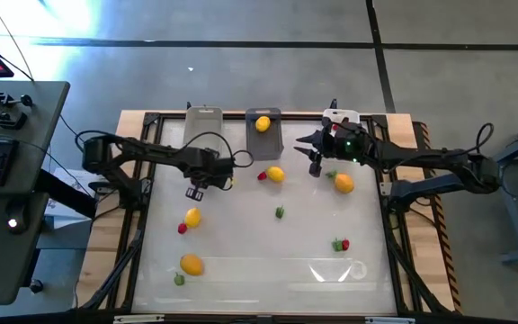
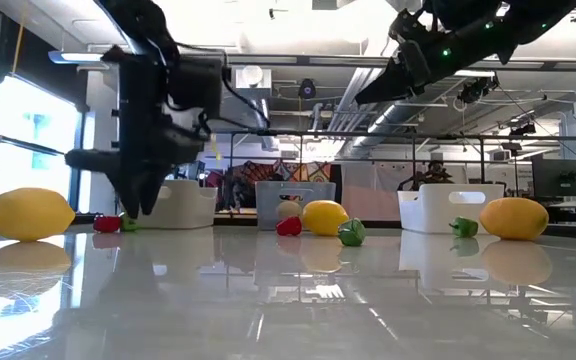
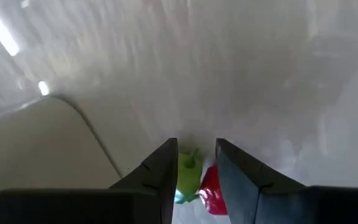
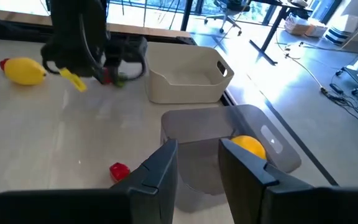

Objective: Sort produce into baskets
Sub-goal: Put the top left green bell pepper into the gray bin

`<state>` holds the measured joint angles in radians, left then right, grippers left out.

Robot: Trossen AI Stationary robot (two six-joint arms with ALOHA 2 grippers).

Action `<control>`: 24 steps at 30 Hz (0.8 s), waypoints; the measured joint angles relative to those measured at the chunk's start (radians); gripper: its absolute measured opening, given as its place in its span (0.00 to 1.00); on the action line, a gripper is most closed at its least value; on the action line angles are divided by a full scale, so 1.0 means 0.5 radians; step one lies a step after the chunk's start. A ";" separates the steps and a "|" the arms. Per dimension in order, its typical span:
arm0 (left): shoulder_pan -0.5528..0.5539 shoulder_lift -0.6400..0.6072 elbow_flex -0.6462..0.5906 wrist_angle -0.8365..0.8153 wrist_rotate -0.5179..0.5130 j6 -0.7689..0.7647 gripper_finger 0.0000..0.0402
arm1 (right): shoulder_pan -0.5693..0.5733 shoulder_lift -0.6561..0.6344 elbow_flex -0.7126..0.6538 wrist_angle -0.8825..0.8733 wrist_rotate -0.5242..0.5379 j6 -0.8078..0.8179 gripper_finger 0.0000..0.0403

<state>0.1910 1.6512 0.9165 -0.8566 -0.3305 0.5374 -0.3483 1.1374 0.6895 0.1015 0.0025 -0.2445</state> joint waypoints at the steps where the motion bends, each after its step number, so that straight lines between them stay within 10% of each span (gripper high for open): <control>1: 0.001 0.034 0.000 0.000 -0.051 0.005 0.24 | 0.000 0.000 0.000 0.000 0.000 0.000 0.26; 24: -0.031 0.214 0.017 -0.063 -0.232 0.026 0.00 | 0.000 0.001 0.000 0.048 0.002 0.000 0.26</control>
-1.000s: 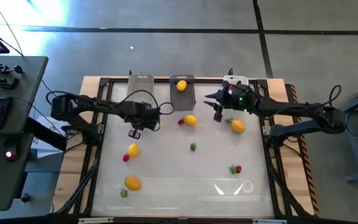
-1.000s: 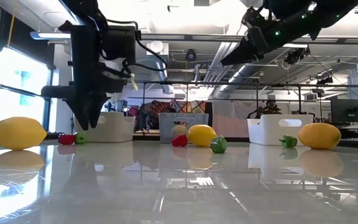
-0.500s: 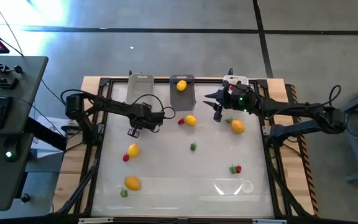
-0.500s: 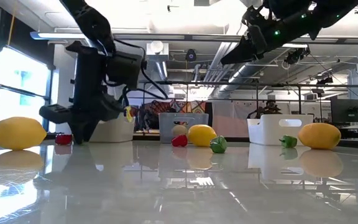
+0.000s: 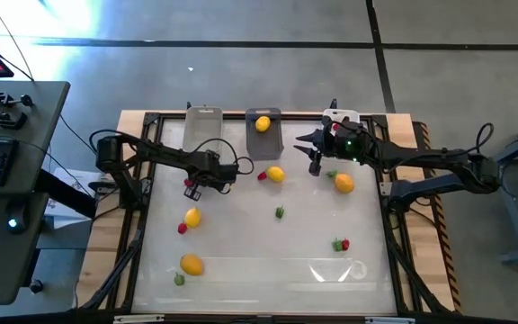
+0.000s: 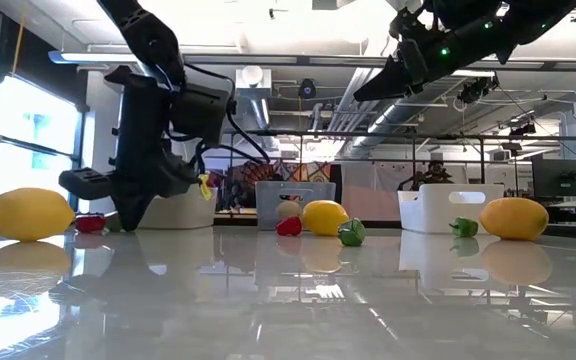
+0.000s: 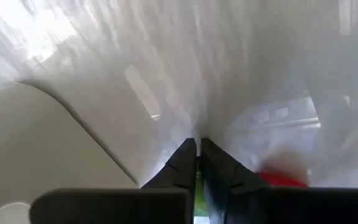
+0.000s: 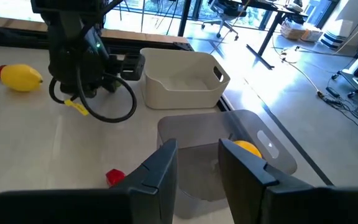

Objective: Sort produce into baskets
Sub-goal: Put the top left green bell pepper into the gray bin

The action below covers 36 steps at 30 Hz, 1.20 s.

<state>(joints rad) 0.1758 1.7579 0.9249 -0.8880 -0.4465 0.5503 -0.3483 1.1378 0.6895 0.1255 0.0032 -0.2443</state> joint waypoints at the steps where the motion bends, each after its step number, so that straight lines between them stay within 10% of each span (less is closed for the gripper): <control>1: -0.008 -0.008 0.015 -0.006 -0.002 -0.016 0.00 | 0.000 0.001 0.000 0.000 0.000 0.000 0.26; 17: 0.028 -0.426 0.458 -0.143 0.157 -0.398 0.00 | 0.000 0.002 0.000 -0.018 0.001 0.002 0.26; 36: 0.996 -0.386 0.468 0.406 0.499 -0.506 0.00 | 0.000 0.002 0.000 -0.026 0.002 0.023 0.26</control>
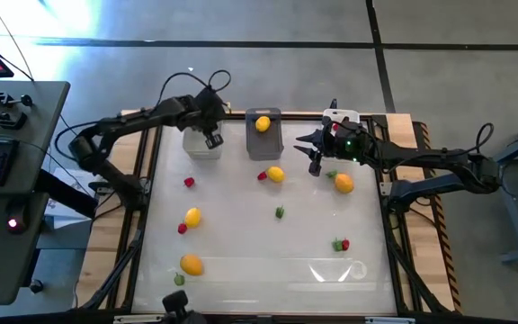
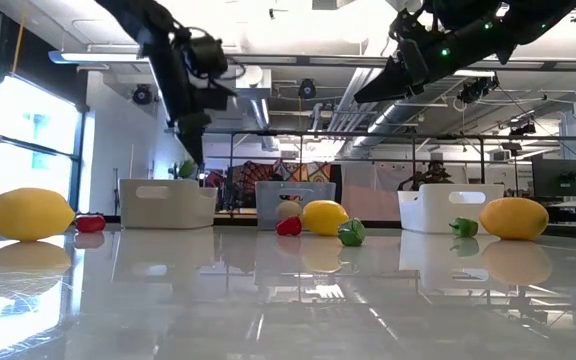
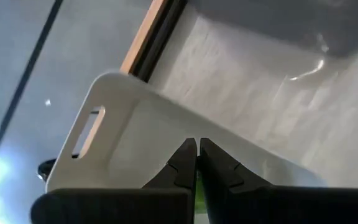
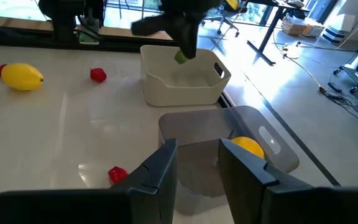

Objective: Sort produce into baskets
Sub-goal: Put the top left green bell pepper into the gray bin, then put the lemon into the black bin

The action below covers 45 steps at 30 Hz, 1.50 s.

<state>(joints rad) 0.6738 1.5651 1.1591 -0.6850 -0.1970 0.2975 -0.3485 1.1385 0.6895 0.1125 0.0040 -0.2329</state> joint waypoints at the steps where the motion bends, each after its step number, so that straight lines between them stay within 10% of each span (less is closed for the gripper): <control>1: 0.029 0.032 0.000 -0.001 0.007 0.000 0.00 | 0.001 0.000 0.000 -0.001 0.000 -0.005 0.26; 27: 0.113 0.399 0.000 -0.134 0.115 0.022 0.11 | 0.000 0.000 0.000 -0.007 0.000 -0.007 0.26; 36: 0.017 0.168 -0.017 -0.065 0.156 -0.012 0.26 | 0.000 0.001 0.000 -0.040 0.000 -0.007 0.26; 45: -0.302 -0.406 -0.611 0.739 0.159 -0.122 0.22 | 0.000 0.001 0.000 -0.091 -0.001 -0.006 0.26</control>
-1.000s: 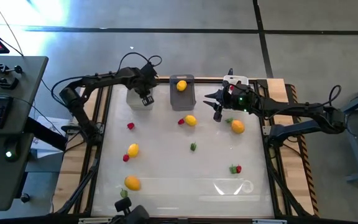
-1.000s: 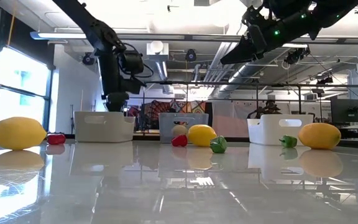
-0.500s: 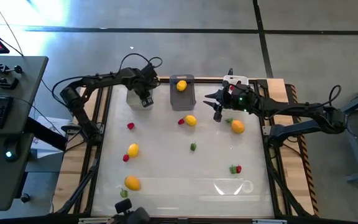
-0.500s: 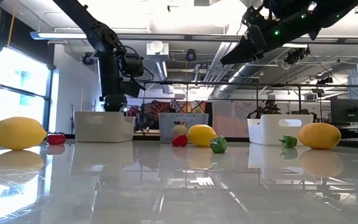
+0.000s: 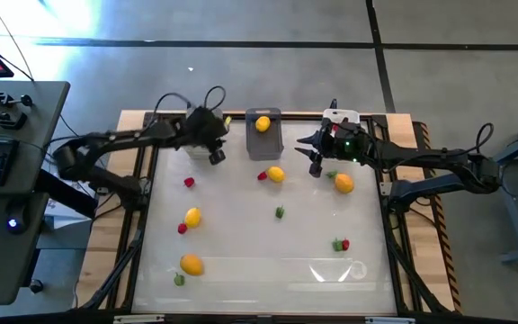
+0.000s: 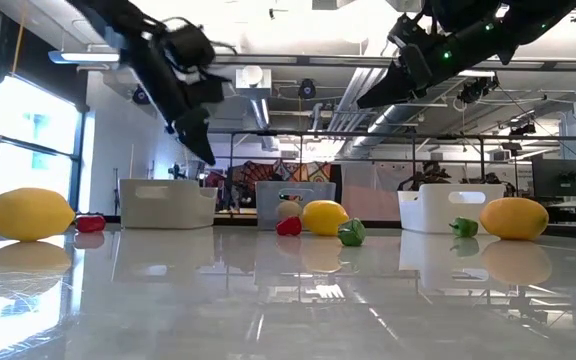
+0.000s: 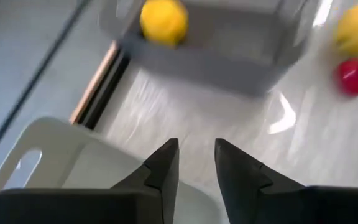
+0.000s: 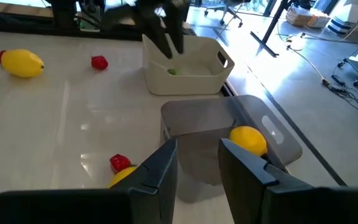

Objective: Sort produce into baskets
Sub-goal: Put the lemon into the black bin

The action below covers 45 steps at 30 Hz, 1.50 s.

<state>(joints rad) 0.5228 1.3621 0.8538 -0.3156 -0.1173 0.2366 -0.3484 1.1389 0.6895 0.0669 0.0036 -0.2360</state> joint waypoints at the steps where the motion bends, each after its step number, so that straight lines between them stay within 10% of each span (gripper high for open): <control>1: -0.041 -0.073 -0.082 0.089 0.000 -0.018 0.22 | 0.000 0.000 0.000 -0.001 0.000 0.000 0.26; 9: -0.449 -0.599 -0.625 0.616 -0.052 -0.198 0.18 | 0.037 0.001 0.000 0.006 -0.010 0.036 0.26; 19: -1.015 -0.868 -0.736 0.344 -0.053 -0.669 0.14 | 0.061 0.001 0.000 0.037 -0.010 0.036 0.26; 30: -1.484 -0.702 -0.324 -0.596 -0.257 -1.376 0.14 | 0.061 0.002 0.000 0.040 -0.010 0.036 0.26; 45: -1.575 -0.095 0.112 -1.462 0.312 -2.160 0.29 | 0.061 0.002 0.000 0.040 -0.010 0.034 0.26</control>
<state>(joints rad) -0.2647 1.3144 0.9096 -1.0468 0.0385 -0.8435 -0.3180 1.1397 0.6895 0.0869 -0.0013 -0.2190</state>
